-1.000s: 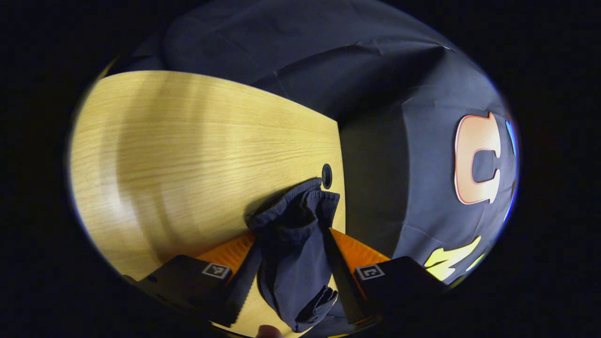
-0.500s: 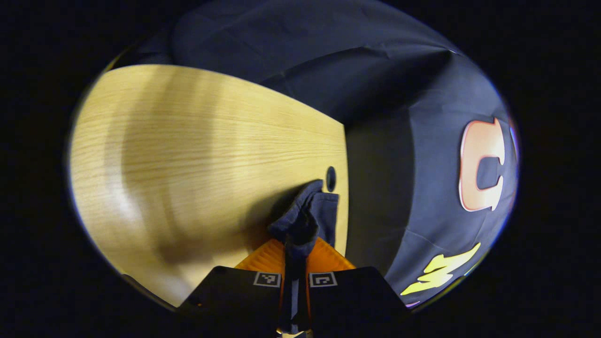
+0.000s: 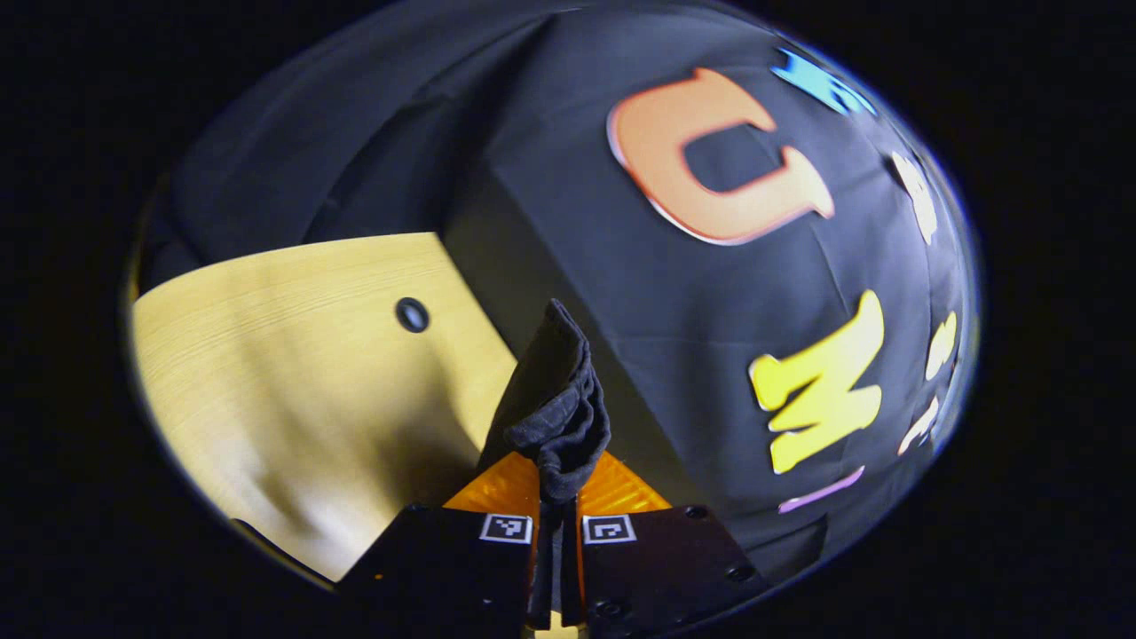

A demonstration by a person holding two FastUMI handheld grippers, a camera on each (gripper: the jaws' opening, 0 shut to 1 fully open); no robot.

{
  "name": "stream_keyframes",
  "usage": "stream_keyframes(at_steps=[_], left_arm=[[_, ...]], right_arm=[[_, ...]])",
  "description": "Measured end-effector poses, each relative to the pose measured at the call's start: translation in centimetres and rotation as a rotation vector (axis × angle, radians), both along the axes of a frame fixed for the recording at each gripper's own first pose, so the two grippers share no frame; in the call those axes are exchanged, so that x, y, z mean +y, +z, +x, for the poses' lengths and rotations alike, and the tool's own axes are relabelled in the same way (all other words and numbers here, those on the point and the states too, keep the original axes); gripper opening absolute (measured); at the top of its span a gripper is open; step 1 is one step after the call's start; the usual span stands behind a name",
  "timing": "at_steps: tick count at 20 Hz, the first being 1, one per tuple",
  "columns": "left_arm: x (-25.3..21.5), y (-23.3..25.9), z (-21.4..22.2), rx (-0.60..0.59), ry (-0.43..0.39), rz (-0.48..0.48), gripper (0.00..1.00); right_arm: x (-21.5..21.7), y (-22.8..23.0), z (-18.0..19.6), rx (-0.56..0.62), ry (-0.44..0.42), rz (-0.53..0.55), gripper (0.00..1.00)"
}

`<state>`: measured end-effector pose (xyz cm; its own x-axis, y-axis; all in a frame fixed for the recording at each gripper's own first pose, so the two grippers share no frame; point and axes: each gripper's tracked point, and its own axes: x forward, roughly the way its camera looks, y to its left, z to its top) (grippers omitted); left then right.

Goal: Grasp the waist and the cuffs of the jeans and fold them to make the two legs overlap; first hold the waist and fold one-third of the jeans toward the cuffs, then hold the cuffs and fold the remaining one-third in the same direction to finish folding.

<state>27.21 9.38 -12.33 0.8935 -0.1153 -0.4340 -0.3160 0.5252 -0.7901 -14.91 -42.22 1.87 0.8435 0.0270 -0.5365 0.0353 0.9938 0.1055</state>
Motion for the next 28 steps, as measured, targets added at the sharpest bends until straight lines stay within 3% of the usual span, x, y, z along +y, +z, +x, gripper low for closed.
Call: stream_keyframes(at_steps=[4,7,13,15,18,23,25,26,27,28], left_arm=[[-11.5,3.1,1.2,-0.042,-0.152,0.105,0.07],[-19.2,2.6,1.3,-0.04,-0.253,0.214,0.07],[-31.9,-5.7,0.7,-0.029,-0.468,0.527,0.07],[-34.2,-9.7,0.3,0.013,-0.54,0.595,0.07],[-35.5,-14.8,0.7,0.084,-0.584,0.649,0.07],[-36.1,-17.0,1.6,0.127,-0.56,0.637,0.1],[-36.5,-17.5,1.7,0.127,-0.568,0.66,0.22],[-36.8,-17.6,1.7,0.127,-0.571,0.682,0.33],[-37.1,-17.4,1.8,0.122,-0.576,0.699,0.55],[-37.7,-17.1,1.6,0.112,-0.585,0.699,0.52]], right_arm=[[-3.6,-0.1,-3.0,-0.003,-0.083,0.022,0.93],[-7.1,-0.5,-5.1,0.004,-0.17,0.028,0.89],[-13.1,-3.5,-8.7,0.068,-0.336,0.067,0.93],[-14.3,-4.2,-8.9,0.078,-0.35,0.059,0.93],[-14.8,-5.6,-8.2,0.112,-0.344,0.067,0.9],[-14.1,-6.6,-6.8,0.149,-0.297,0.063,0.9],[-13.6,-6.9,-6.1,0.159,-0.274,0.062,0.9],[-13.4,-7.2,-5.6,0.162,-0.267,0.06,0.93],[-13.3,-7.2,-5.3,0.163,-0.262,0.06,0.93],[-13.1,-7.1,-5.0,0.159,-0.259,0.062,0.93]])
